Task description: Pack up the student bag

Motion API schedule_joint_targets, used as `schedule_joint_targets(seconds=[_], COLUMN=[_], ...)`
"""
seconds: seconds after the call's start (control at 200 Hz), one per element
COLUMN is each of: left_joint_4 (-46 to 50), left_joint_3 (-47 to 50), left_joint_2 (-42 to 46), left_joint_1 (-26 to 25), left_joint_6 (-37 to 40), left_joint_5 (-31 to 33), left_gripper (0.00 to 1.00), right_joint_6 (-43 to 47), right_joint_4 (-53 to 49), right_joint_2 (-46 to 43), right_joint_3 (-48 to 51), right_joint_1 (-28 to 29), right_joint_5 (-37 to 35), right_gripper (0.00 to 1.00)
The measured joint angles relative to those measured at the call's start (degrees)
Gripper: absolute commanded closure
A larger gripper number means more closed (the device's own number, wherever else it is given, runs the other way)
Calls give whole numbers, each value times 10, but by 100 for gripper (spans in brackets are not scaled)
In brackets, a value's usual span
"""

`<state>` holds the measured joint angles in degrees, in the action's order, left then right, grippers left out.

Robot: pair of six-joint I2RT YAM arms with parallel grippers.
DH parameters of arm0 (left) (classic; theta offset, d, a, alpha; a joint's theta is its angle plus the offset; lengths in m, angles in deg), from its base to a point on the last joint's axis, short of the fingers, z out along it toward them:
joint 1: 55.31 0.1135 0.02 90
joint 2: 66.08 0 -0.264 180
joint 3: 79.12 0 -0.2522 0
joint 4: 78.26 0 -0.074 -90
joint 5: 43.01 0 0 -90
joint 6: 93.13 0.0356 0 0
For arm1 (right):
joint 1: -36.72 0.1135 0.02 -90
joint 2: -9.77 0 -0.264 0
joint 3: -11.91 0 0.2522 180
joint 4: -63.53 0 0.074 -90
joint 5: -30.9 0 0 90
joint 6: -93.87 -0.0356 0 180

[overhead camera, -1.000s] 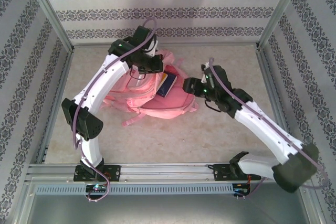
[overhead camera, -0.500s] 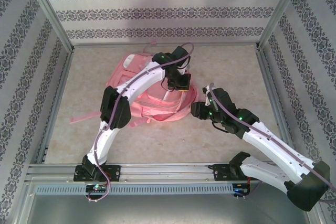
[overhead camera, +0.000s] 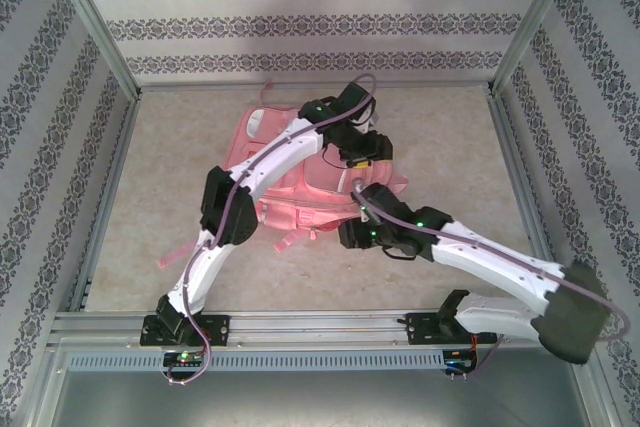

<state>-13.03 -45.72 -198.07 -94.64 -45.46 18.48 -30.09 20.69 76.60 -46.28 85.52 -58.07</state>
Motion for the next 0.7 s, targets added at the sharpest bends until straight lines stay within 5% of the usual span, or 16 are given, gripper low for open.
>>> schedule_joint_targets(seconds=[0.2, 0.39, 0.7], left_joint_4=[-10, -35, -44], left_joint_3=[144, 291, 468], left_joint_2=[193, 370, 475], left_joint_1=[63, 141, 201], left_joint_6=[0, -3, -9], left_joint_5=[61, 106, 118], left_gripper=[43, 42, 43], right_joint_6=[-21, -61, -110], right_joint_4=[4, 83, 161], right_joint_2=[129, 192, 297], right_joint_3=[-48, -38, -47], right_joint_1=[100, 127, 179], right_joint_5=[-60, -99, -231], right_gripper=[45, 40, 43])
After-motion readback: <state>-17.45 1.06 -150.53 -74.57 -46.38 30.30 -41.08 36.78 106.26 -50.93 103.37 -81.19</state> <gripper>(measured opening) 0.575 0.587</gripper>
